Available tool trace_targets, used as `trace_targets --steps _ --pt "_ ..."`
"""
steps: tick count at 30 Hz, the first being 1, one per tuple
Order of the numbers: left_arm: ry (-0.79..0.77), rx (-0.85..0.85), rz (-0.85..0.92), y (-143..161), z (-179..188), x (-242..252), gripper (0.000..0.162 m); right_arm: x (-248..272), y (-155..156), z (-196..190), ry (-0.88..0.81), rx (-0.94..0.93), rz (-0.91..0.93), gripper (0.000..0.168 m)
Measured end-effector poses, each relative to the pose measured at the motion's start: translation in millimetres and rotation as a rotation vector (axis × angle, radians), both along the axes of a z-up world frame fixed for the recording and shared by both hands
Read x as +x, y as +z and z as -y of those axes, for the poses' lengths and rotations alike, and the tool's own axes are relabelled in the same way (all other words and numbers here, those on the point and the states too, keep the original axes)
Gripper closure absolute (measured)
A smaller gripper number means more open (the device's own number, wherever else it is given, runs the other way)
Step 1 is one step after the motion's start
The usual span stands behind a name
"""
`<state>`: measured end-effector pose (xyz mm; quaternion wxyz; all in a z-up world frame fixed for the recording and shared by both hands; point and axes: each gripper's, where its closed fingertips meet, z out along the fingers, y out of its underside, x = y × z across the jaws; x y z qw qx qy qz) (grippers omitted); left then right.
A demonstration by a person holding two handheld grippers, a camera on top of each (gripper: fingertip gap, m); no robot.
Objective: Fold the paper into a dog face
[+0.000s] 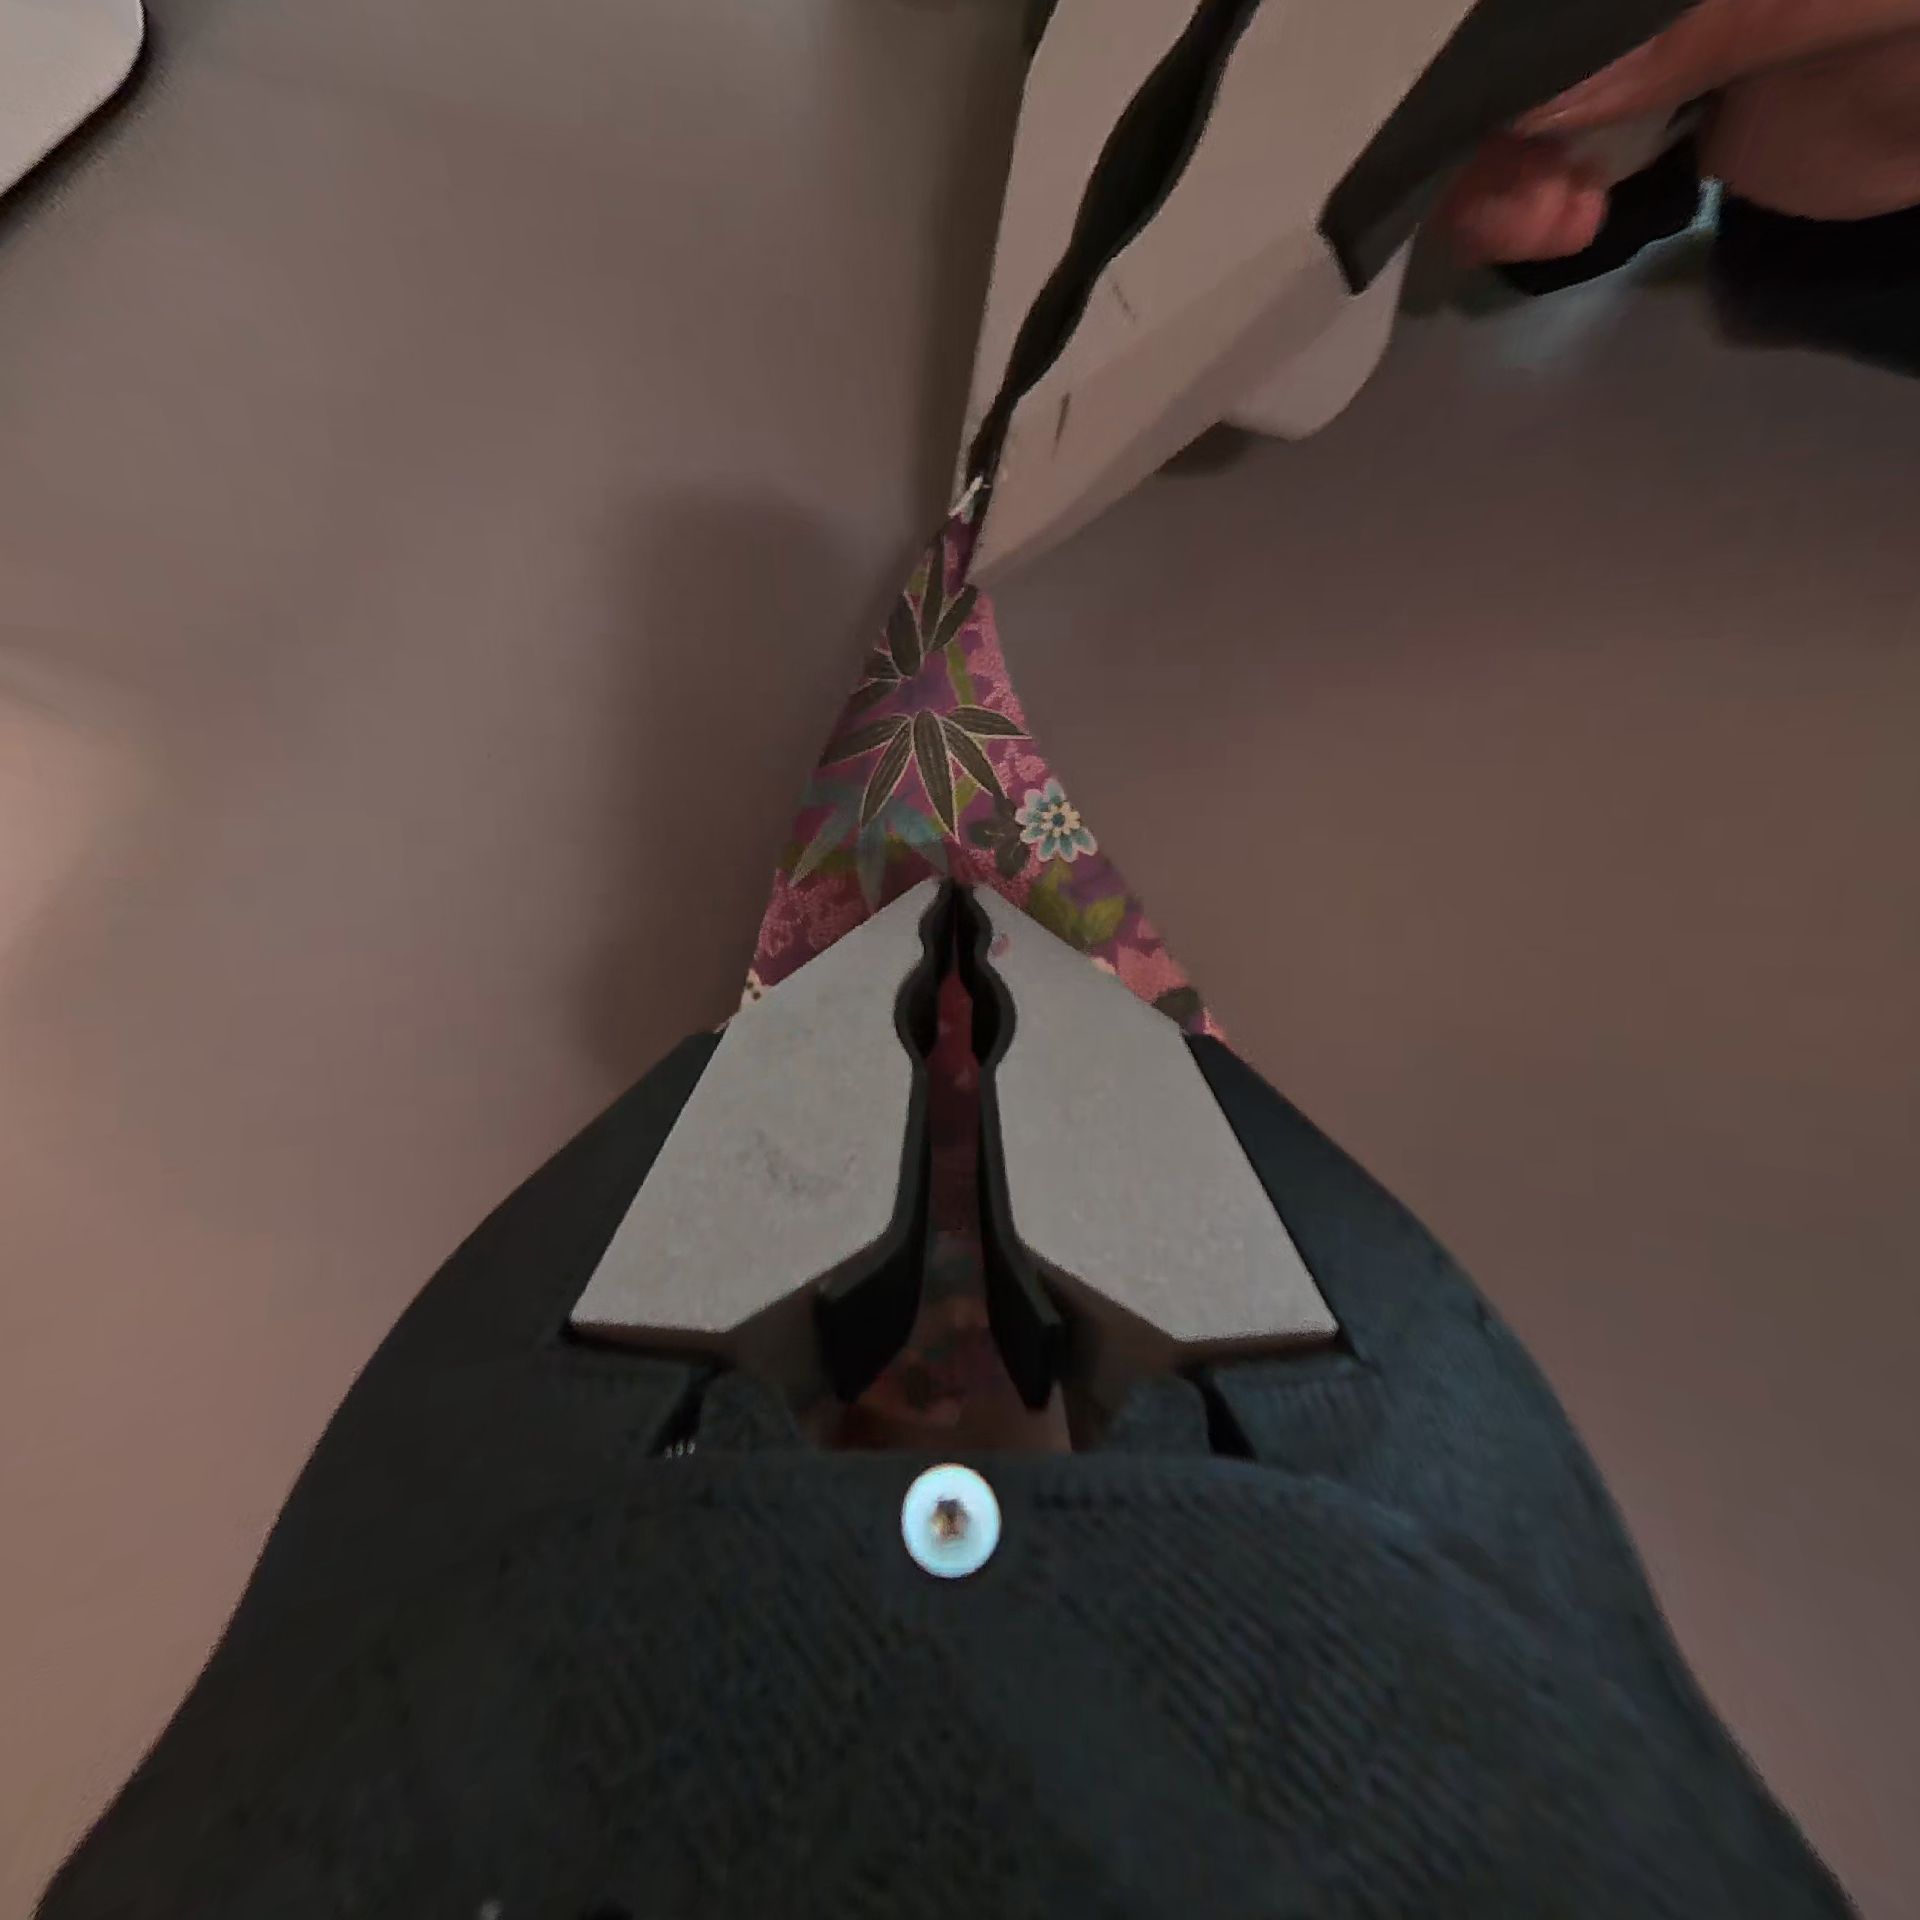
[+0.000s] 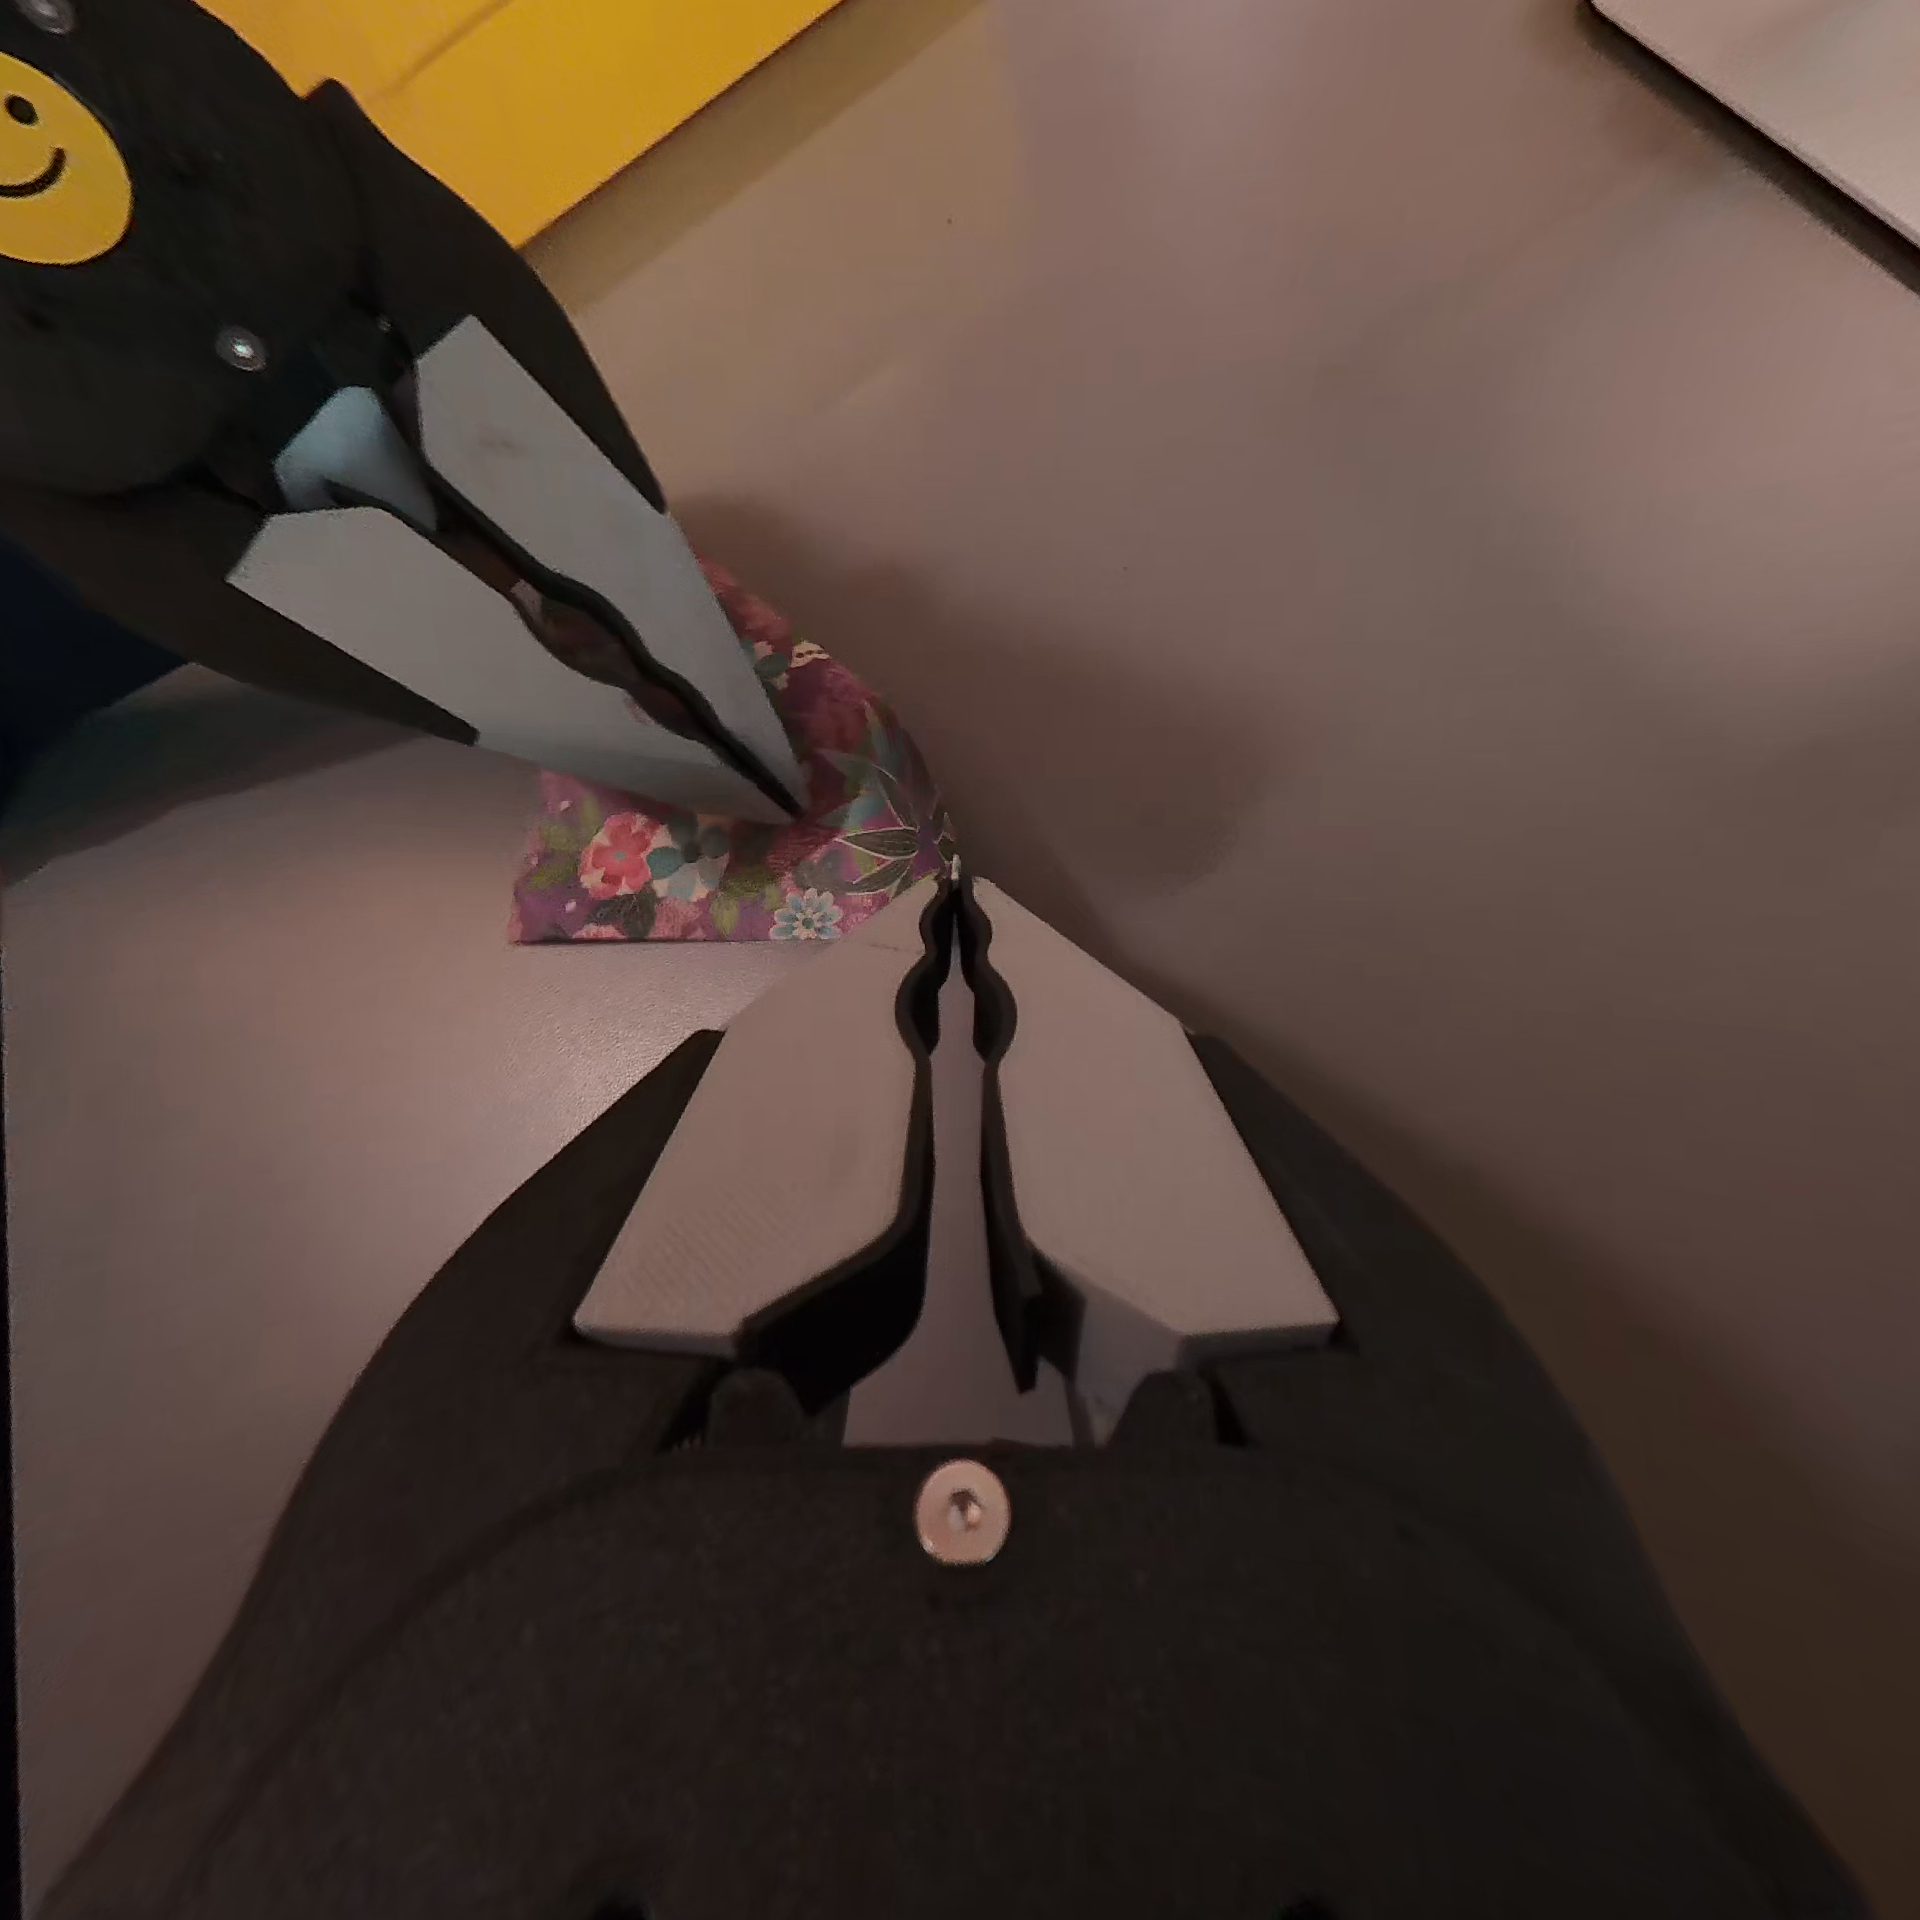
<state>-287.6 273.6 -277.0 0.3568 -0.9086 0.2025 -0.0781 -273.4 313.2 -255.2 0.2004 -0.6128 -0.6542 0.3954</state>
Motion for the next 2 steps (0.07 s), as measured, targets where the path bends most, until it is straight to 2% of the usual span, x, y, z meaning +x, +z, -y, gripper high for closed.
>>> trace_targets --steps 1,2 --pt "0.005 -0.005 -0.002 -1.9 -2.6 -0.6 0.162 0.1 -0.3 0.3 0.001 0.0 0.001 0.168" --pt "0.009 -0.004 0.008 -1.9 -4.3 -0.4 0.162 0.0 0.1 0.4 0.001 -0.001 0.0 0.168"
